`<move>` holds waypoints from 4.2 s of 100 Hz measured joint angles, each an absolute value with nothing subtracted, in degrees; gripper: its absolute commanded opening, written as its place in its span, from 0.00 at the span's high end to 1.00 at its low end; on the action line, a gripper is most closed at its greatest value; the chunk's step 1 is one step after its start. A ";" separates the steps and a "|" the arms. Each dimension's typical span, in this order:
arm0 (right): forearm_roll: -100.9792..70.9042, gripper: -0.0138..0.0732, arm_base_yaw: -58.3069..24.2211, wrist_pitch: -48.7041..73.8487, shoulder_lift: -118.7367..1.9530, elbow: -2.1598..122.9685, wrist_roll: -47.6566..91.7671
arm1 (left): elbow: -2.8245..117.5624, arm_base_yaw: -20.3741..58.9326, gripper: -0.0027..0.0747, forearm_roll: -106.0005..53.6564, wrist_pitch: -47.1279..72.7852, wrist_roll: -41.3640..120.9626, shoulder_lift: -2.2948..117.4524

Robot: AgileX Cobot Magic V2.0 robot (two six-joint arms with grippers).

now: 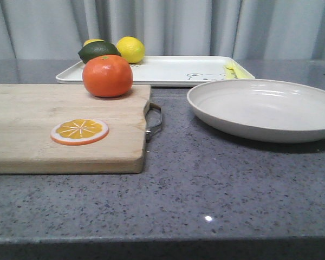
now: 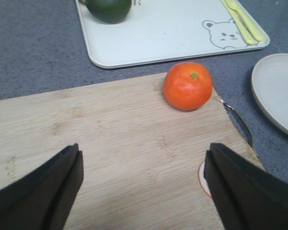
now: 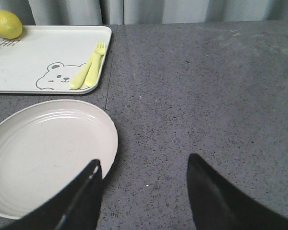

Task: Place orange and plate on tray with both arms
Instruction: 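Lower the left gripper over the orange on the cutting board and grasp it, then lift the orange with the left gripper and lower it onto the white plate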

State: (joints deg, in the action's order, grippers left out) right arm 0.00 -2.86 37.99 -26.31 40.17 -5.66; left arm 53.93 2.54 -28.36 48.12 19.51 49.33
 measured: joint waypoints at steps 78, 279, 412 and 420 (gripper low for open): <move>0.00 0.37 -2.86 40.48 -26.31 40.17 -5.66 | 75.13 19.71 0.30 -27.04 43.13 24.82 84.92; 0.00 0.37 -2.86 41.08 -26.31 40.17 -5.66 | 79.85 22.32 0.70 -26.62 40.17 24.94 99.63; 0.00 0.37 -2.86 41.81 -26.31 40.17 -5.66 | 96.93 42.91 0.70 -27.64 43.18 24.16 107.27; 0.00 0.37 -2.86 41.89 -26.31 40.17 -5.66 | 98.42 43.12 0.70 -27.64 43.18 23.51 109.08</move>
State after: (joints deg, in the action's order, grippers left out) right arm 0.00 -2.86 41.89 -26.31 40.17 -5.66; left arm 98.42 43.12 -27.64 43.18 23.51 109.08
